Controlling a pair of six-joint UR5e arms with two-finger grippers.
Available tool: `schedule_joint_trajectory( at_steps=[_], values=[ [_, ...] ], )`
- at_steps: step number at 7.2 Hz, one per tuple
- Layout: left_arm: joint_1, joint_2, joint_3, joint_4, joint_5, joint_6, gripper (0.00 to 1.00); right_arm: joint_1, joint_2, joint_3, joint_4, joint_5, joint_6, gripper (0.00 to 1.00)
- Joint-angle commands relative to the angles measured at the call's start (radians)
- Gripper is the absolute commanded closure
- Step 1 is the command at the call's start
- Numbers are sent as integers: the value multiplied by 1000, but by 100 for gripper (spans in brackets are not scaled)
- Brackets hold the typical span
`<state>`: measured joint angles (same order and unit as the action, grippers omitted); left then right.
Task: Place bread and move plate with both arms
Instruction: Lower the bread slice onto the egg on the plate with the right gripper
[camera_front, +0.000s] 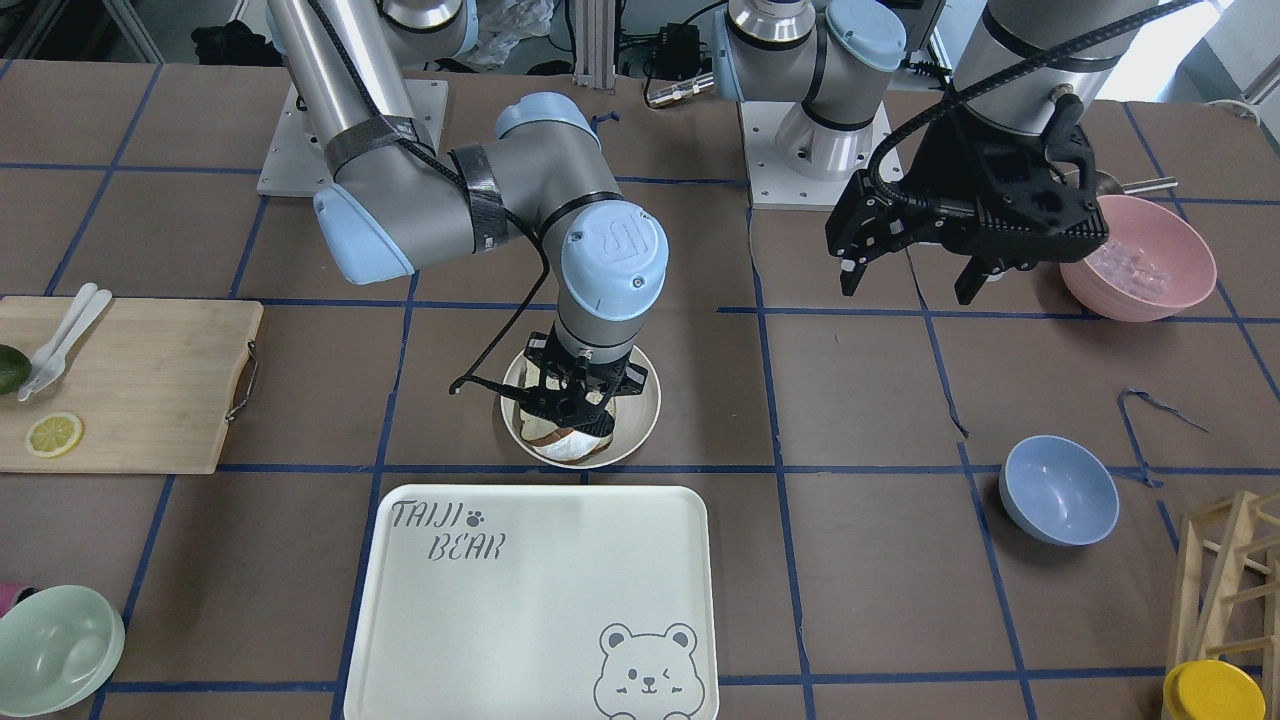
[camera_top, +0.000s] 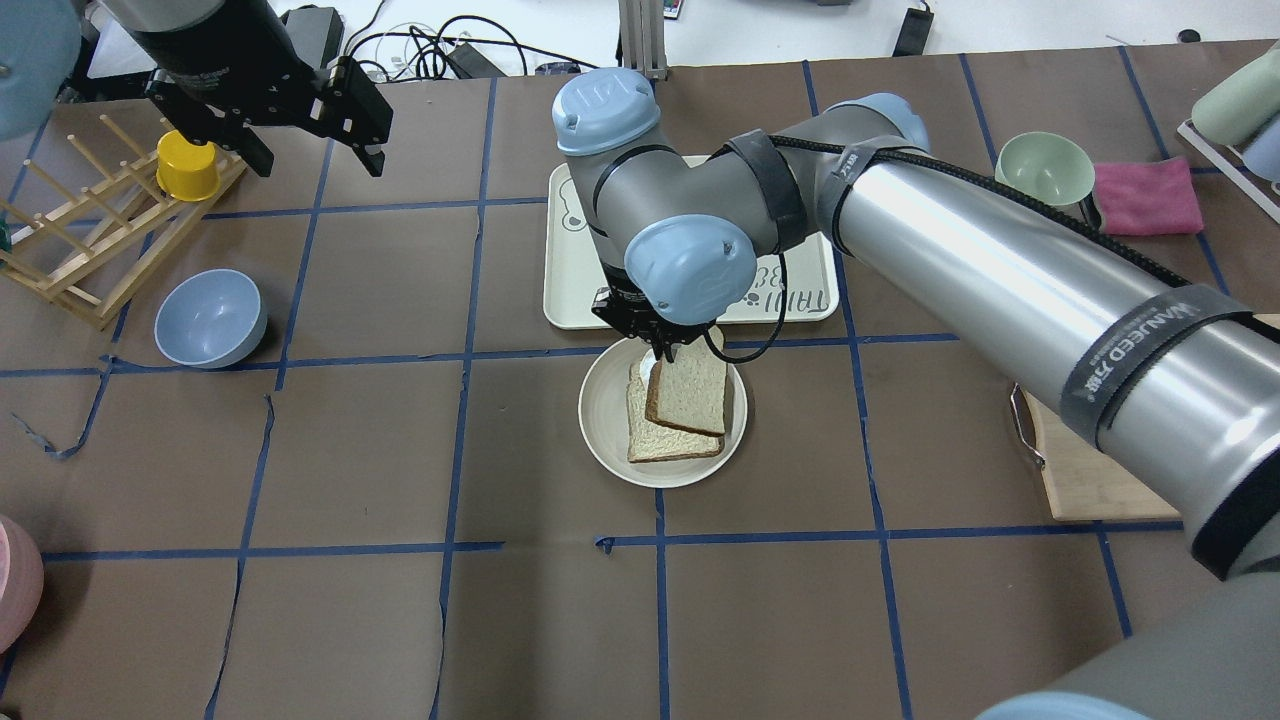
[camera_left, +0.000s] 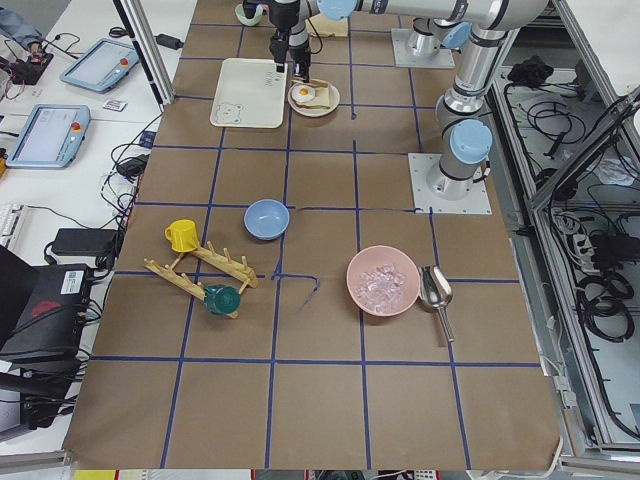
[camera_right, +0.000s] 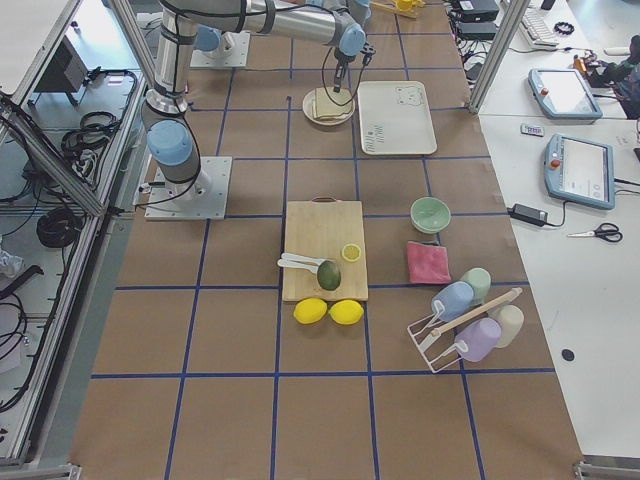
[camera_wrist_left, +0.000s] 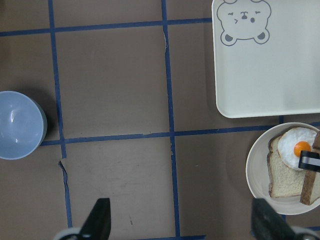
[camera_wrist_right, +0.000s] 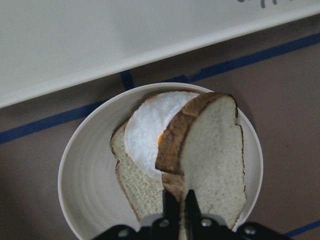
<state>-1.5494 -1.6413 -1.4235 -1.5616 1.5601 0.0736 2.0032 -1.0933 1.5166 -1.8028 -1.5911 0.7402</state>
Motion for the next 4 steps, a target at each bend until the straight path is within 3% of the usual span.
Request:
schedule_joint_trajectory(
  at_steps=[1,2,3,4],
  values=[
    [0,2,0,0,0,0,0,2,7,2,0,34,27,100],
    [0,0,0,0,0,0,0,2,7,2,0,36,31,100],
    [0,0,0,0,0,0,0,2,6,2,-6,34,28,12],
    [0,0,0,0,0,0,0,2,0,0,-6,34,28,0]
  ],
)
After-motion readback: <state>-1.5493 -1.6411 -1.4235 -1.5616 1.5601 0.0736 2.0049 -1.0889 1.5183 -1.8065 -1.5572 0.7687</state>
